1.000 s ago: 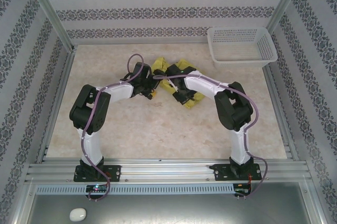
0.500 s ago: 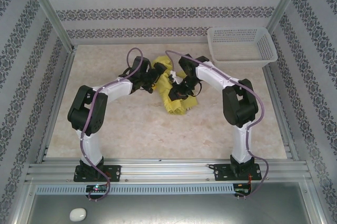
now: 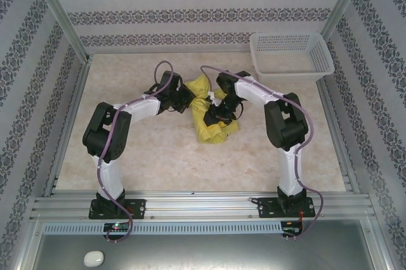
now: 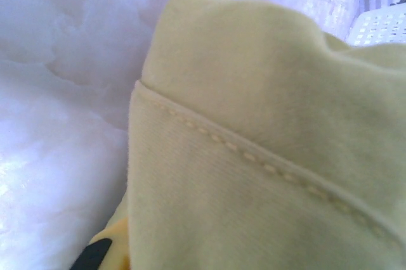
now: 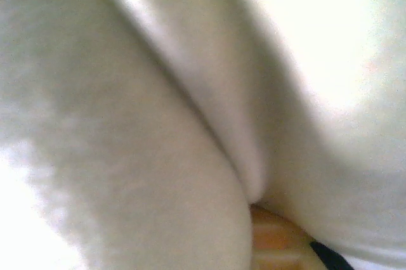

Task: Roll up the long pants

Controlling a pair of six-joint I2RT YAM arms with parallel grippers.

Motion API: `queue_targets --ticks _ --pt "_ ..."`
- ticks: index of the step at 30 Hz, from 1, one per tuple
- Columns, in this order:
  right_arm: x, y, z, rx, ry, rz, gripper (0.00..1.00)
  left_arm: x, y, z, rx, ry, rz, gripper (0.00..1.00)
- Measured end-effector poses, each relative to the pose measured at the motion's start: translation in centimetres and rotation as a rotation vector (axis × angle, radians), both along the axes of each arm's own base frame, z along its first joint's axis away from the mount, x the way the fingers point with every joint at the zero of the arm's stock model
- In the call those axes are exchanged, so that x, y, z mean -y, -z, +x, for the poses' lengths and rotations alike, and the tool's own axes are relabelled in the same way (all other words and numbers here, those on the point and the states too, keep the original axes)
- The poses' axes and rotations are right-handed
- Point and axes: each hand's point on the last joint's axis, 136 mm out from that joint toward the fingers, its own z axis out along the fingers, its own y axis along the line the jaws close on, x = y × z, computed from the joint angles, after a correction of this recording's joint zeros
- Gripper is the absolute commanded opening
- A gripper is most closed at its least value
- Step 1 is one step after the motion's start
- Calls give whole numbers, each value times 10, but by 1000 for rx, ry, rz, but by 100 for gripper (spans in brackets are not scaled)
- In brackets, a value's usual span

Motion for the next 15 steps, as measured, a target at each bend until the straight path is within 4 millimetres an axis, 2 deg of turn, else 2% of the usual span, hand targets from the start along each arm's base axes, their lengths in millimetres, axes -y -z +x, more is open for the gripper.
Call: queue_targets --ticks 2,4,8,12,15 --pt "11 -6 -1 75 -14 -122 85 0 2 0 -4 -1 2 0" --pt "21 -15 0 152 -26 -241 87 -1 3 0 -5 -3 2 0" --pt "28 -48 5 320 -43 -436 93 -2 4 0 -10 -7 9 0" --pt "6 -95 7 504 -68 -528 97 -6 7 -2 -34 -19 30 0" --pt "-23 -122 2 619 -97 -554 98 -8 8 -3 -47 -26 40 0"
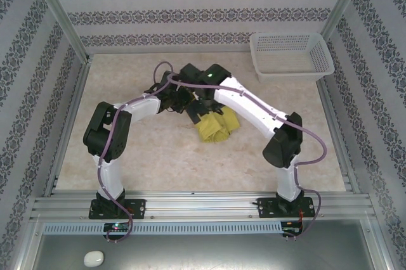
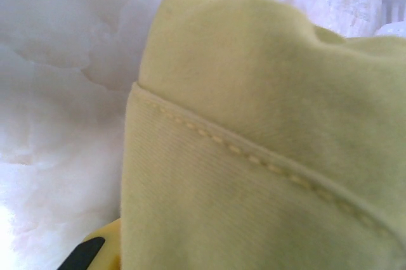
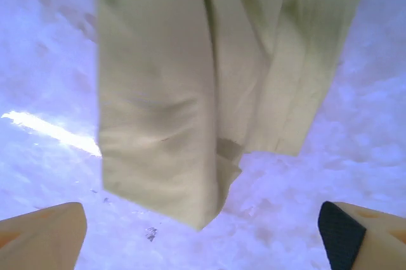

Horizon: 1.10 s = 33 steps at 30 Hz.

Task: Roll up the long pants

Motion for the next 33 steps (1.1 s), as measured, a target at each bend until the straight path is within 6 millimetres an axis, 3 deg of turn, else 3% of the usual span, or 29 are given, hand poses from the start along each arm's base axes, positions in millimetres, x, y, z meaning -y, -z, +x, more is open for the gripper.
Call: queue_targets --ticks 2,4,6,8,16,19,21,23,25,27,28,31,32,33 --pt "-22 2 -4 25 -33 -32 98 -1 1 -1 -7 -3 5 0" --pt "-36 18 -3 21 -48 -81 98 -1 2 -1 -10 -4 7 0" --pt "-40 39 4 29 -24 -142 98 -1 4 -4 -21 0 6 0" --pt "-43 46 8 34 -29 -156 98 -9 13 -5 -48 -18 9 0" --pt "-41 59 20 110 -34 -138 98 -8 14 -5 -57 -24 -11 0" --pt "-15 82 34 104 18 -173 94 -6 13 -4 -51 -20 -15 0" --pt "17 115 40 55 61 -260 85 -7 15 -6 -63 -26 -7 0" --pt "23 137 40 31 66 -269 72 -10 23 -8 -87 -43 7 0" --pt "19 143 37 25 47 -244 52 -11 24 -9 -94 -45 12 0" --pt "16 146 35 6 35 -199 15 -11 23 -9 -92 -45 13 0" --pt "15 147 35 -4 29 -177 5 -11 23 -9 -91 -47 14 0" --pt "14 148 34 -34 20 -111 0 -10 22 -9 -86 -46 17 0" --pt "15 148 34 -45 21 -84 0 -10 21 -9 -83 -46 19 5" --pt "15 148 34 -57 25 -54 0 -10 20 -8 -80 -46 21 20"
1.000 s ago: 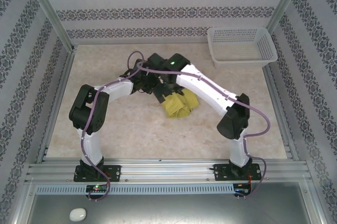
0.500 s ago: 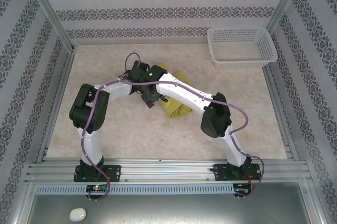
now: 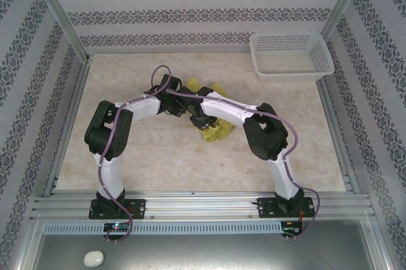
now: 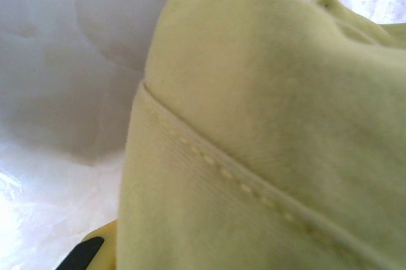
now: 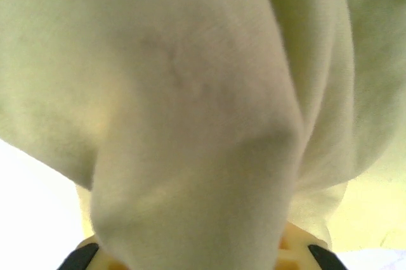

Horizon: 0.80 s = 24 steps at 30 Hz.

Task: Roll up the long pants

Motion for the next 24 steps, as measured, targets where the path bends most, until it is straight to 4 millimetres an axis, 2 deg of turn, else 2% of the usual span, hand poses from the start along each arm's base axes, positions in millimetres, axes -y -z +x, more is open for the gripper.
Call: queue_targets --ticks 3,4,7,12,16,20,24 --pt "3 0 -1 -28 19 94 0 0 -4 1 1 4 0 87" --pt "5 1 -2 -40 29 123 0 -1 -8 3 4 1 -1 97" --pt "11 -1 -7 -91 71 261 0 -11 -28 16 30 -23 -3 100" --pt "20 -6 -16 -238 193 550 0 -45 -80 53 134 -97 -9 100" --pt "17 -11 -13 -324 276 746 0 -68 -106 63 190 -141 3 100" --pt "5 -22 -2 -393 376 970 0 -72 -104 58 181 -142 12 100" --pt "-12 -42 29 -414 450 1180 0 -76 -77 44 117 -142 32 100"
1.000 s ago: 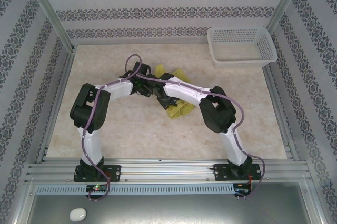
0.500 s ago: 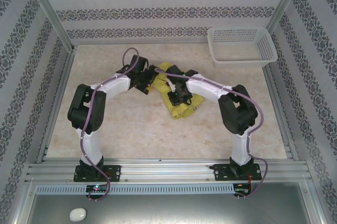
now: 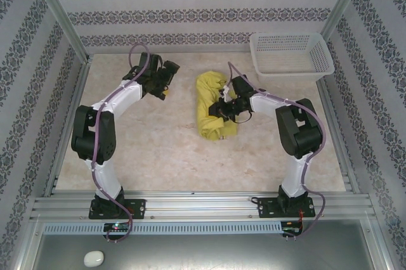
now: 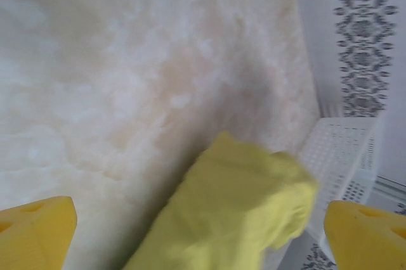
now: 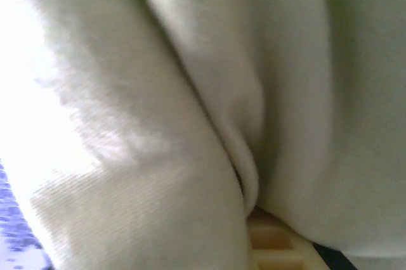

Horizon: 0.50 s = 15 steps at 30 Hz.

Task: Roll up the long pants

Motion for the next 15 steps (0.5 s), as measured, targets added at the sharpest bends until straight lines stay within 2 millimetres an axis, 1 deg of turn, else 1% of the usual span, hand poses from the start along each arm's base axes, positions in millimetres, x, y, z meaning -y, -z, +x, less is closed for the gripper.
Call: queue_targets --ticks 3,6,10,13,15 --pt "-9 -19 30 19 73 129 0 -3 18 -11 -48 -1 11 100" --pt "-13 -37 57 48 139 241 0 -4 25 -15 -66 -1 15 100" --pt "-8 -56 92 83 242 384 0 -5 25 -17 -71 1 19 100" --pt "-4 -67 111 111 301 456 0 -9 22 -18 -67 -2 21 100" --pt "-2 -77 120 133 320 477 0 -12 19 -17 -62 -5 23 100"
